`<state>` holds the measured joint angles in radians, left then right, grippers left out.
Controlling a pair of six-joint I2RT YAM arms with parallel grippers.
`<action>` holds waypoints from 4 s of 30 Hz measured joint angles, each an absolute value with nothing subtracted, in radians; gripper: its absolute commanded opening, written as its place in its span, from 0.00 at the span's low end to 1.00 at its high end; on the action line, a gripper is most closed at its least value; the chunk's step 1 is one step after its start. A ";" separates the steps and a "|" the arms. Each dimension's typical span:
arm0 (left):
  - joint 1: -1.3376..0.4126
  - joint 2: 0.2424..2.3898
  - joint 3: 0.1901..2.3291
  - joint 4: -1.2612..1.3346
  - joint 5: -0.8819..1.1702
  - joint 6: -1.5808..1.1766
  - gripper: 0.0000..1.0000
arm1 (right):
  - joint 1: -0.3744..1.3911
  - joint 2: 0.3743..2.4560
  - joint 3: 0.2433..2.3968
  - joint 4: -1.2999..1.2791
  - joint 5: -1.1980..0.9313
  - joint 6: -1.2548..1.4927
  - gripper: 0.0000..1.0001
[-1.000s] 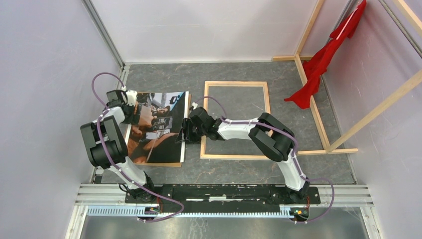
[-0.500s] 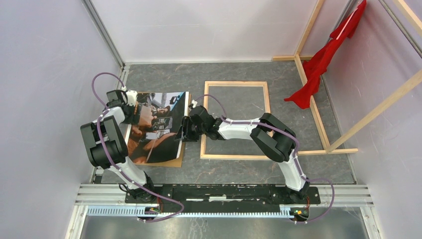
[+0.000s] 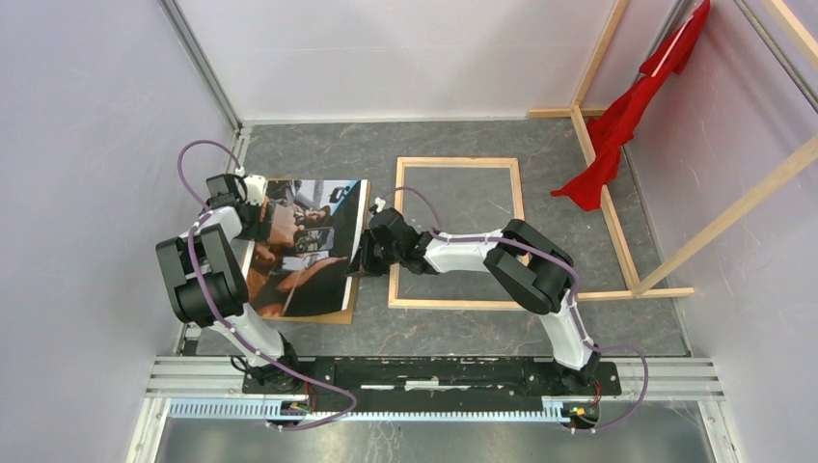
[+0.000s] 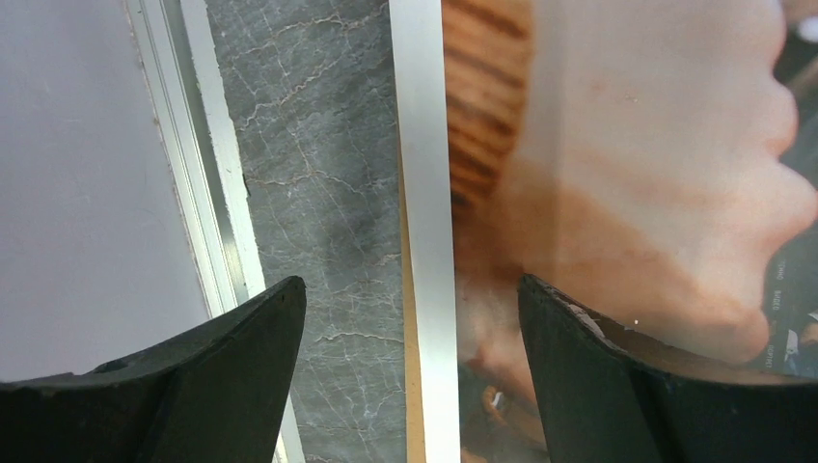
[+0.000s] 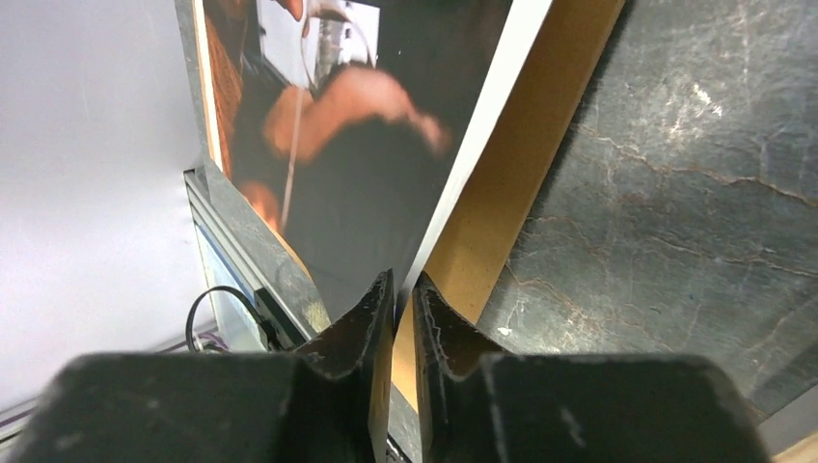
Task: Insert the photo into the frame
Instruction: Pick up the photo at the center of the board, then turn over the photo from the photo frame.
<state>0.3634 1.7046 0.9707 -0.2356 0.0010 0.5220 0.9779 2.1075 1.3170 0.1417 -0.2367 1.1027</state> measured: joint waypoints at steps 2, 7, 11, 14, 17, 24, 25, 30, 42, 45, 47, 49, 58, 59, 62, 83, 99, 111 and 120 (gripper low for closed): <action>0.364 1.704 0.975 -0.241 0.001 0.522 0.95 | 0.977 2.107 1.316 0.141 -0.231 1.094 0.04; 0.373 1.704 1.010 -0.322 0.007 0.522 1.00 | 0.966 2.084 1.328 0.112 -0.217 1.018 0.00; 0.388 1.704 1.044 -0.406 0.015 0.522 1.00 | 0.937 2.022 1.360 0.057 -0.219 0.917 0.00; 0.398 1.700 1.081 -0.454 0.031 0.521 1.00 | 0.900 1.950 1.392 -0.007 -0.221 0.826 0.00; 0.405 1.684 1.114 -0.480 0.039 0.521 1.00 | 0.845 1.848 1.423 -0.103 -0.215 0.719 0.00; 0.405 1.656 1.127 -0.499 0.064 0.521 1.00 | 0.662 1.548 1.479 -0.361 -0.110 0.445 0.00; 0.405 1.656 1.127 -0.503 0.065 0.521 1.00 | 0.649 1.518 1.504 -0.402 -0.070 0.405 0.00; 0.405 1.656 1.127 -0.511 0.084 0.521 1.00 | 0.659 1.374 1.651 -0.593 0.198 0.208 0.00; 0.405 1.654 1.119 -0.523 0.108 0.521 1.00 | 0.922 1.517 1.769 -0.894 0.859 -0.035 0.00; 0.405 1.650 1.118 -0.523 0.110 0.521 1.00 | 0.955 1.636 1.709 -0.978 0.869 -0.022 0.00; 0.405 1.648 1.117 -0.523 0.112 0.521 1.00 | 0.964 1.673 1.663 -1.027 0.838 0.006 0.00; 0.405 1.647 1.113 -0.522 0.115 0.521 1.00 | 0.966 1.678 1.614 -1.050 0.793 0.043 0.00; 0.405 1.647 1.098 -0.523 0.117 0.521 1.00 | 0.965 1.646 1.441 -0.971 0.526 0.280 0.00; 0.405 1.647 1.096 -0.523 0.117 0.521 1.00 | 0.965 1.641 1.426 -0.950 0.487 0.315 0.00; 0.405 1.647 1.093 -0.523 0.117 0.521 1.00 | 0.965 1.641 1.412 -0.905 0.421 0.410 0.00; 0.405 1.634 1.089 -0.523 0.135 0.521 1.00 | 0.914 1.440 1.142 -0.752 0.448 1.188 0.00; 0.405 1.615 1.073 -0.522 0.139 0.521 1.00 | 0.915 1.703 1.369 -0.715 0.454 1.309 0.06; 0.405 1.615 1.073 -0.522 0.138 0.521 1.00 | 0.915 1.780 1.391 -0.718 0.435 1.145 0.06; 0.405 1.615 1.073 -0.522 0.138 0.521 1.00 | 0.916 1.808 1.397 -0.734 0.431 1.038 0.15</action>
